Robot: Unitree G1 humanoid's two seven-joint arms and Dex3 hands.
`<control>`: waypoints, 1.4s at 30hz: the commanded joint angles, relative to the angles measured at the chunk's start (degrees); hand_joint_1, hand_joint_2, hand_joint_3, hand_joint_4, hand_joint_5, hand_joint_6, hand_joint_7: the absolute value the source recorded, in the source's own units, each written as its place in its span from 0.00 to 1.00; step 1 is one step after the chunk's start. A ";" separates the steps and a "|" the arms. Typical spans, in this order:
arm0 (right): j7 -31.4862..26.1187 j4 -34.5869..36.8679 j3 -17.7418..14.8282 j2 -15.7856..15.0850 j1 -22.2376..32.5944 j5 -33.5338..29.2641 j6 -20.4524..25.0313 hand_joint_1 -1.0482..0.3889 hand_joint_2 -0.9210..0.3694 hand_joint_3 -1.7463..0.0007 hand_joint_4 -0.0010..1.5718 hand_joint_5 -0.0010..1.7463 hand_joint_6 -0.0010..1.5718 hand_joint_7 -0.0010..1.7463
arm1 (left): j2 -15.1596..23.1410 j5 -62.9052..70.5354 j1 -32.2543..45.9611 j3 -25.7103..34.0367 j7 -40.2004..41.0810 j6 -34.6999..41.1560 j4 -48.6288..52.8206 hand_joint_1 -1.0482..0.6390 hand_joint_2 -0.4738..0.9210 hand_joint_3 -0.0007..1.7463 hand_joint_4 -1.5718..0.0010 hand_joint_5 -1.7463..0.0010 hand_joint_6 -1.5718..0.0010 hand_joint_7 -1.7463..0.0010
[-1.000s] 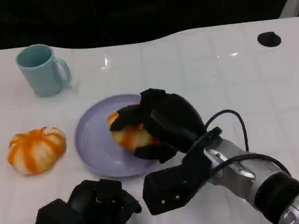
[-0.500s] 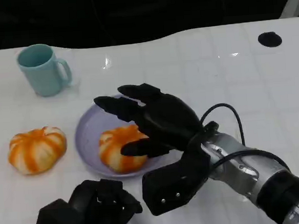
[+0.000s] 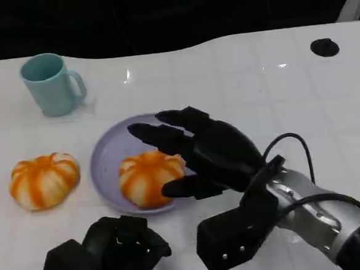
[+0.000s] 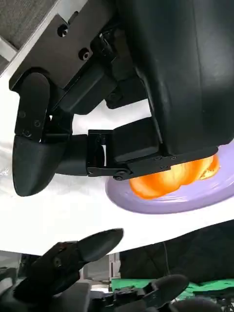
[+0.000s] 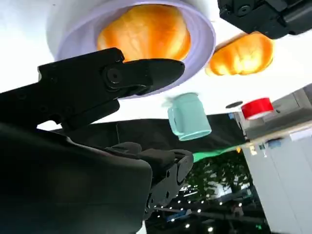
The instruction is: Grasp the bread from the table and place it into the plate.
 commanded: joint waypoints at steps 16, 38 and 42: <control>2.69 -15.46 -8.90 -9.44 15.41 7.26 -6.69 0.35 0.00 0.90 0.01 0.29 0.15 0.02 | 0.28 -0.76 0.10 0.24 0.06 0.19 -0.11 0.00 0.74 0.33 0.00 0.33 0.08 0.63; -5.95 -6.08 -19.88 -12.24 24.42 14.08 -28.51 0.49 0.07 0.80 0.47 0.75 0.54 0.44 | 0.23 -0.56 0.37 0.21 0.35 1.32 -1.09 0.00 0.74 0.33 0.00 0.33 0.07 0.64; -4.50 -5.58 -20.77 -11.65 25.58 16.61 -29.43 0.51 0.33 0.45 0.45 0.86 0.50 0.62 | 0.24 -0.64 0.45 0.22 0.27 1.58 -1.37 0.00 0.74 0.33 0.00 0.33 0.06 0.64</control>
